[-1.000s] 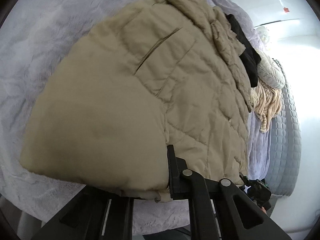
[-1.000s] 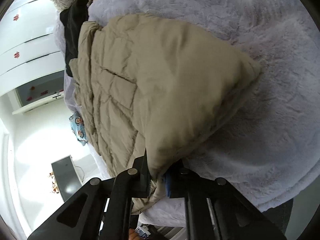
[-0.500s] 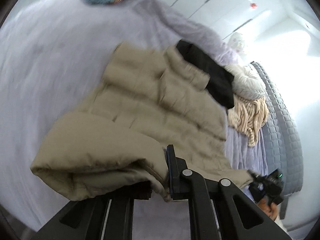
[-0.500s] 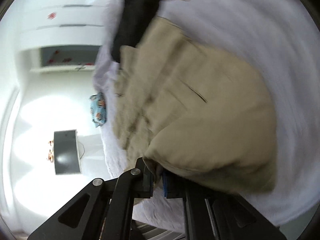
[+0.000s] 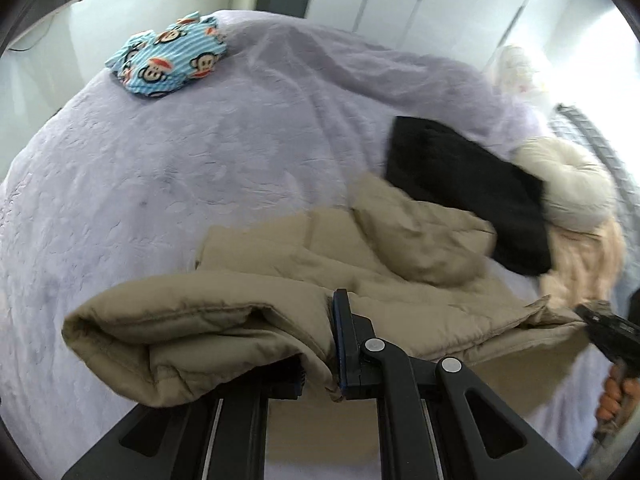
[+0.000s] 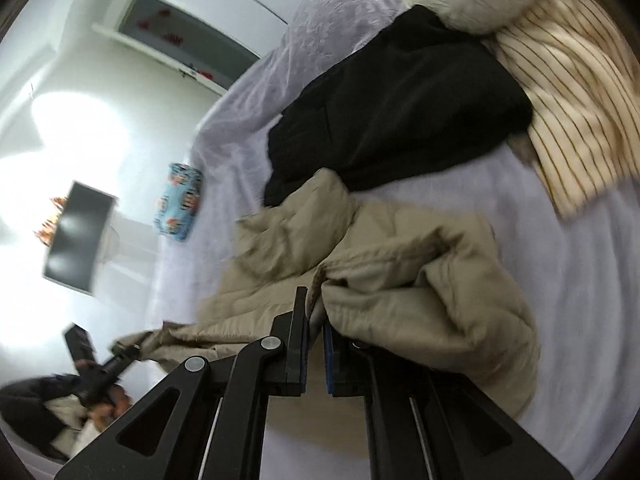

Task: Fold large clothes

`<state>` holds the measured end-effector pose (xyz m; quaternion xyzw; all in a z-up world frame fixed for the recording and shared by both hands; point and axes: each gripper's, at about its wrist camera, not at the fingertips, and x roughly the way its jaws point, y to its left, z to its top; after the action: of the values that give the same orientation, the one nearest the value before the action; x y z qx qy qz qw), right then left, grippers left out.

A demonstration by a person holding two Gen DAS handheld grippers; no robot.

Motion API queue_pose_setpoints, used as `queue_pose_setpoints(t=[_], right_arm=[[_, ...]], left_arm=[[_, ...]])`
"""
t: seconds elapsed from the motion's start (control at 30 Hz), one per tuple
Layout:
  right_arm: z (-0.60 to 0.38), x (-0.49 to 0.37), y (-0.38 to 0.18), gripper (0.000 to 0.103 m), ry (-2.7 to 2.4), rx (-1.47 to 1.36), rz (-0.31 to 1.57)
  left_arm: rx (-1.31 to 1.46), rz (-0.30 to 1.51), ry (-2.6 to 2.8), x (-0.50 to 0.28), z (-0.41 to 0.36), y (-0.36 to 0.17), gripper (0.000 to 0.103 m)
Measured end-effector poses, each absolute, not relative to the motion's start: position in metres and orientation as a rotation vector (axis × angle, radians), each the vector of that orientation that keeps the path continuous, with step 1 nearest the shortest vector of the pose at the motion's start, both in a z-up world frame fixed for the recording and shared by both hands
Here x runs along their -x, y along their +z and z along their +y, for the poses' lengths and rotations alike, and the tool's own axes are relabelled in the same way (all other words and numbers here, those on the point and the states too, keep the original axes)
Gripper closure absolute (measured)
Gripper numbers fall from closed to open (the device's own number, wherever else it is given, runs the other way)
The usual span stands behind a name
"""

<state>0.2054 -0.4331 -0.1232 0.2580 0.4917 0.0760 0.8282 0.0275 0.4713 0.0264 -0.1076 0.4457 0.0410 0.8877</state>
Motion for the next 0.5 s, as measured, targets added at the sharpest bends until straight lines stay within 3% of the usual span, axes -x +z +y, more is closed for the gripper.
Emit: queue_pose_setpoints(t=[0.27,0.5], right_arm=[[-0.443,-0.253,-0.208,0.096,0.07,-0.545,1.104],[-0.438,-0.277,-0.237,0.096,0.044,-0.521,1.104]], left_arm=[[0.161,0.976,0.148,-0.087,0.467,-0.065,0.09],[0.219,0.972,0.112,-0.106,0.478,-0.082,0.088]])
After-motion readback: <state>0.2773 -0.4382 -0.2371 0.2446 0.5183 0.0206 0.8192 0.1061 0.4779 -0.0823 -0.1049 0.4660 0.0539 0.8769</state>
